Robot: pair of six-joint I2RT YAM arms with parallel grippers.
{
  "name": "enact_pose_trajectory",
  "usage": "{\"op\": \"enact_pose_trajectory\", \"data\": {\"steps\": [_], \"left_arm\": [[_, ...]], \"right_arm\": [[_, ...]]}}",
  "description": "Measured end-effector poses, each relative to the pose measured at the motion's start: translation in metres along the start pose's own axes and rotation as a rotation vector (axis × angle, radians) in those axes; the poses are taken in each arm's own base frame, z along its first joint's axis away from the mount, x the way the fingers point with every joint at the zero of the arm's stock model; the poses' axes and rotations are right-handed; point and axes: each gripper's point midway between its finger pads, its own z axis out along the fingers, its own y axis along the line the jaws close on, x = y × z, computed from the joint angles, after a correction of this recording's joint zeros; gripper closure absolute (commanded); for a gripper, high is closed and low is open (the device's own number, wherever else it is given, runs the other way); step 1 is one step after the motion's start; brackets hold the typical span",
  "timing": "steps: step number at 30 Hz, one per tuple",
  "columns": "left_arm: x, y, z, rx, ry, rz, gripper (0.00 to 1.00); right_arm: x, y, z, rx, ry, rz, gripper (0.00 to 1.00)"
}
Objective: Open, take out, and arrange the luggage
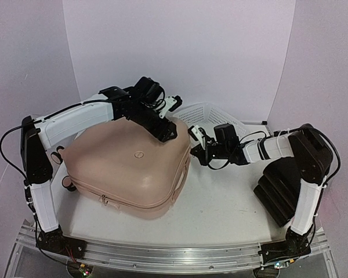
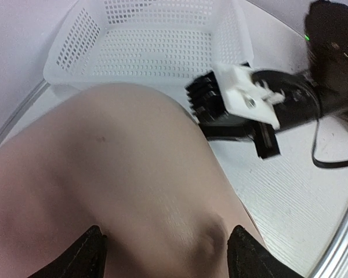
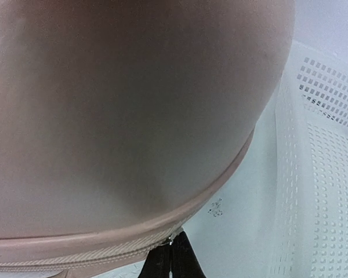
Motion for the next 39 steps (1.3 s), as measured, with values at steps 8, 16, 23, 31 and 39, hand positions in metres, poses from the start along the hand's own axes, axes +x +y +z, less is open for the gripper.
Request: {"op": "enact_pose_trajectory", "data": {"steps": [8, 16, 23, 31, 39], "left_arm": [[0.063, -0.007, -0.072, 0.017, 0.104, -0.206, 0.23], [0.184, 0.095, -0.2, -0.305, 0.089, -0.961, 0.14], [0.21, 0.117, -0.266, -0.461, -0.049, -1.395, 0.09], [0.278, 0.174, -0.24, -0.703, 0.097, -1.902, 0.04], [0.282, 0.194, -0.202, -0.618, 0.081, -1.997, 0.34]], "right_arm": [[-0.012, -0.021, 0.019, -0.016, -0.023, -0.027, 1.0], [-0.011, -0.018, 0.016, -0.037, -0.045, -0.022, 1.0], [-0.013, -0.014, 0.01, -0.046, -0.056, -0.023, 1.0], [-0.009, -0.001, 0.0, -0.066, -0.053, -0.024, 1.0], [-0.005, 0.008, -0.006, -0.079, -0.046, -0.028, 1.0]]}}
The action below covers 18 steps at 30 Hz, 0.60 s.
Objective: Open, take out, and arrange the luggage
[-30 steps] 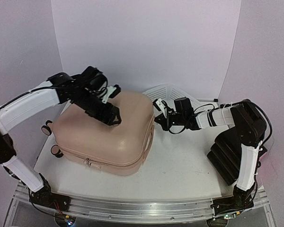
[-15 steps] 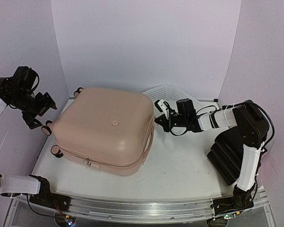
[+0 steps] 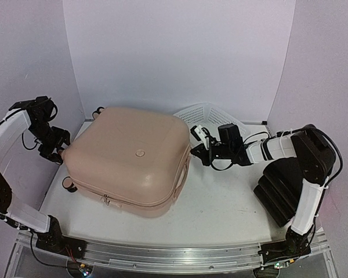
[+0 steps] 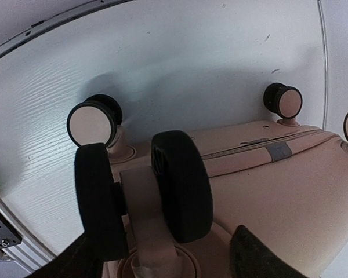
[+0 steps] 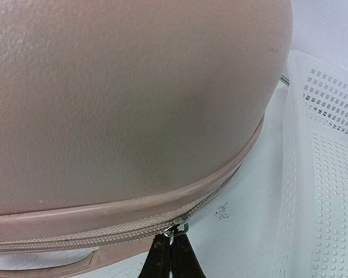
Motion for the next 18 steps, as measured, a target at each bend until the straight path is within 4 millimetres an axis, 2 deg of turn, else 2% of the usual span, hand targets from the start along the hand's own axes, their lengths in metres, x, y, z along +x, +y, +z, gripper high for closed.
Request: {"op": "enact_pose_trajectory", "data": {"steps": [5, 10, 13, 16, 18], "left_arm": [[-0.002, -0.002, 0.009, 0.004, 0.001, 0.023, 0.51], [-0.014, -0.008, 0.015, -0.001, -0.037, 0.074, 0.57], [-0.029, -0.019, 0.018, 0.012, -0.091, 0.161, 0.58], [-0.043, -0.035, 0.022, 0.059, -0.146, 0.279, 0.65], [-0.05, -0.046, 0.025, 0.098, -0.177, 0.351, 0.67]], "right_arm": [[0.002, 0.022, -0.004, -0.023, 0.009, -0.017, 1.0], [0.003, 0.052, -0.007, -0.015, 0.03, -0.041, 1.0], [0.005, 0.069, -0.011, 0.003, 0.043, -0.03, 1.0], [0.007, 0.088, -0.015, -0.003, 0.052, 0.029, 1.0], [0.011, 0.099, -0.019, -0.017, 0.056, 0.076, 1.0]]}}
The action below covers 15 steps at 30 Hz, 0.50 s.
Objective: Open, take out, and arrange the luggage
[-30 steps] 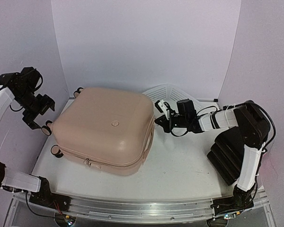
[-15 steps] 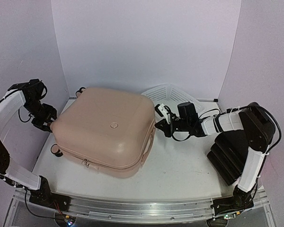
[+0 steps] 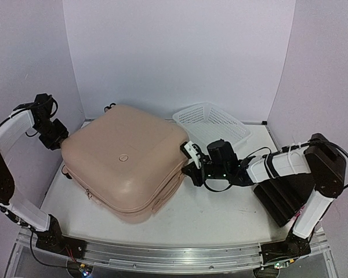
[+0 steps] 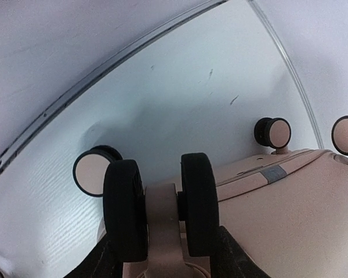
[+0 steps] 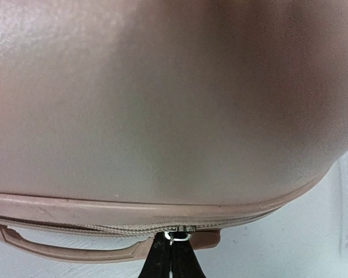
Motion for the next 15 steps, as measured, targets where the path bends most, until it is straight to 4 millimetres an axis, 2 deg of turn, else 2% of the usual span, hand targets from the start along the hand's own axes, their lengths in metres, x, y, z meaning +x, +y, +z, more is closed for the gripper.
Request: {"op": "enact_pose_trajectory", "data": {"steps": [3, 7, 15], "left_arm": [[-0.011, -0.012, 0.006, 0.055, -0.05, 0.099, 0.67], [-0.018, -0.024, 0.009, 0.106, -0.094, 0.185, 0.67], [-0.024, -0.034, 0.012, 0.139, -0.138, 0.288, 0.69]], "right_arm": [[0.007, 0.009, -0.005, -0.006, 0.011, 0.031, 1.0], [0.012, 0.007, -0.017, 0.014, 0.013, 0.042, 1.0], [0.016, -0.023, -0.032, 0.021, 0.03, 0.086, 1.0]]}}
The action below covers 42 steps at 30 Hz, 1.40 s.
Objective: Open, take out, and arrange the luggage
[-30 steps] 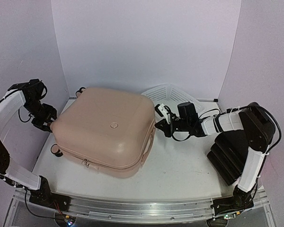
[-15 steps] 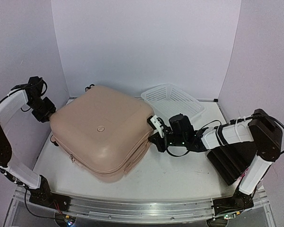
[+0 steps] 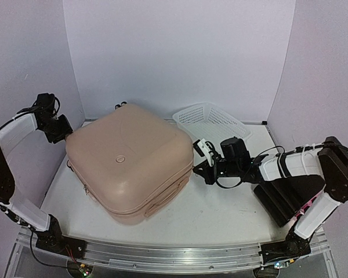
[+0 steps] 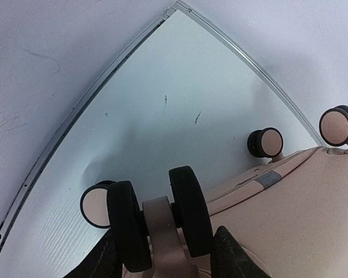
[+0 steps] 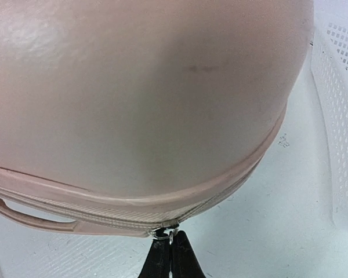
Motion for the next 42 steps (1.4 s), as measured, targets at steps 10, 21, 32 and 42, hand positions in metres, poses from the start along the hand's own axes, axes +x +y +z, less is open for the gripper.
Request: {"op": "enact_pose_trajectory", "data": {"steps": [10, 21, 32, 42], "left_arm": [[-0.004, -0.006, 0.003, 0.028, -0.021, 0.109, 0.72], [-0.013, -0.032, 0.014, 0.012, -0.054, 0.264, 0.73], [-0.019, -0.039, 0.009, -0.003, -0.1, 0.416, 0.72], [-0.013, -0.053, 0.007, 0.046, -0.11, 0.45, 0.68]], "right_arm": [[-0.016, -0.048, 0.017, -0.115, -0.007, -0.135, 1.0], [-0.051, -0.081, 0.067, -0.314, -0.088, -0.249, 1.0], [-0.08, -0.113, 0.103, -0.295, -0.146, -0.176, 0.81], [-0.077, -0.132, 0.051, -0.014, 0.0, -0.052, 0.21]]}}
